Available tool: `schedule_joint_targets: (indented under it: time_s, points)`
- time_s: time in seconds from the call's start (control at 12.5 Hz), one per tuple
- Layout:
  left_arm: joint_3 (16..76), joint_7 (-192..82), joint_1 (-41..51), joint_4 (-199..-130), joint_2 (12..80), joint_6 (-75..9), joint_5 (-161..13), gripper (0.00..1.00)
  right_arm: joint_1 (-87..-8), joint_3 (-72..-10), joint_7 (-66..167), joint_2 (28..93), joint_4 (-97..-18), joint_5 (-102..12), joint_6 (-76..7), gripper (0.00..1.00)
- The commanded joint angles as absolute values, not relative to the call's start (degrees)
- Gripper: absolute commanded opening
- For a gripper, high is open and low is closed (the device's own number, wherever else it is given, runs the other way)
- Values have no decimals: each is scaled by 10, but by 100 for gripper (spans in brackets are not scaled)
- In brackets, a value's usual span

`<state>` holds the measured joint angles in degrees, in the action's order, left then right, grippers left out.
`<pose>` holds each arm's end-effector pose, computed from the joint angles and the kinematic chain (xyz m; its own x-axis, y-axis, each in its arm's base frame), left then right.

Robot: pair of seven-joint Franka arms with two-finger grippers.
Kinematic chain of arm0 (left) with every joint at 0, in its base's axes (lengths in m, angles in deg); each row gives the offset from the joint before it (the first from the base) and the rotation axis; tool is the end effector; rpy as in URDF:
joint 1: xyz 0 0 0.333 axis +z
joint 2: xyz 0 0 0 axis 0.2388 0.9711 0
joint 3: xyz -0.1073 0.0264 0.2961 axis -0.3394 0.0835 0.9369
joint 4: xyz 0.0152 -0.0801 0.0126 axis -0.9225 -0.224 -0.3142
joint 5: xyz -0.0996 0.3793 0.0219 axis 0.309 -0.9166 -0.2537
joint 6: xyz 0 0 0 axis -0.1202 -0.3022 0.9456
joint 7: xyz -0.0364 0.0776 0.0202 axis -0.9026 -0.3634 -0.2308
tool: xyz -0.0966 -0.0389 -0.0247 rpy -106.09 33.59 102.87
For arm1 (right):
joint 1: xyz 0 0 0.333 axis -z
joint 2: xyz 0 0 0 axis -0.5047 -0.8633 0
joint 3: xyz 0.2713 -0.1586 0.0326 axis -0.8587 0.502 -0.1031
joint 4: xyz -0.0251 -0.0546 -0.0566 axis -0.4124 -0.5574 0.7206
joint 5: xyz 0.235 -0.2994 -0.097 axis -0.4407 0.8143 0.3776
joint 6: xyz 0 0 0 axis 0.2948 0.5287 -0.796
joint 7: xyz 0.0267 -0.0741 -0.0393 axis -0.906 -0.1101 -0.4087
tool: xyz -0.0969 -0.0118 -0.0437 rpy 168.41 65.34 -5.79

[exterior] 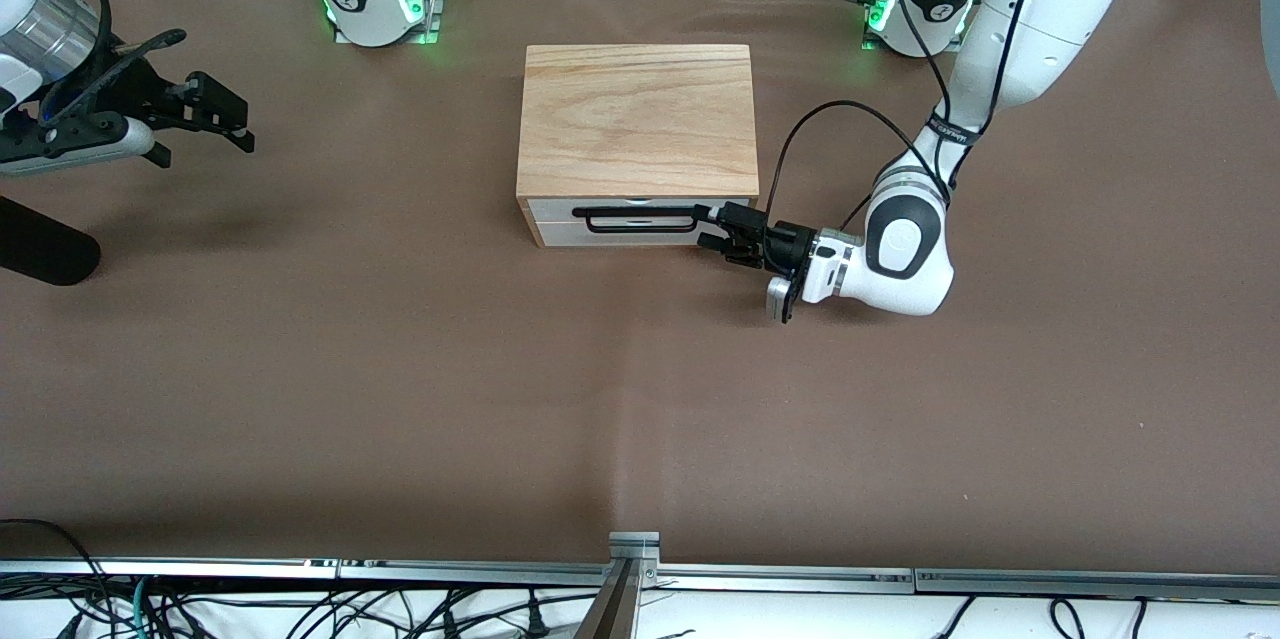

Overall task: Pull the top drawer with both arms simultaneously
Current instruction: 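Reach the right gripper to the handle's other end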

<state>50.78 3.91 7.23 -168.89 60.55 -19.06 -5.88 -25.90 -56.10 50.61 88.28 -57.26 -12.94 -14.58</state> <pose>0.5550 -0.2787 0.1837 0.9442 -0.3292 0.0099 -0.0616 -0.1469 0.9872 0.5355 0.0605 0.5997 0.9857 0.1667 0.0226 0.1679 -0.9834 -0.0689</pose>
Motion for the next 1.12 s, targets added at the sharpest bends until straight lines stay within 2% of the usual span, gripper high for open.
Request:
schedule_joint_targets:
  time_s: [0.0,0.24,0.56,0.88,1.04]
  points:
    - [505,57,72,-1693,600,-196,-37,96,-259,-571,505,876,-569,-137,-144,100]
    - [505,61,71,-1692,601,-197,-28,88,-258,-587,463,831,-583,-199,-174,100]
    - [505,62,71,-1691,601,-197,-28,86,-258,-609,396,760,-607,-319,-231,100]
    - [506,62,72,-1688,600,-197,-28,78,-258,-655,359,709,-657,-440,-342,100]
    - [506,63,72,-1687,601,-198,-28,68,-258,-667,346,671,-650,-498,-370,100]
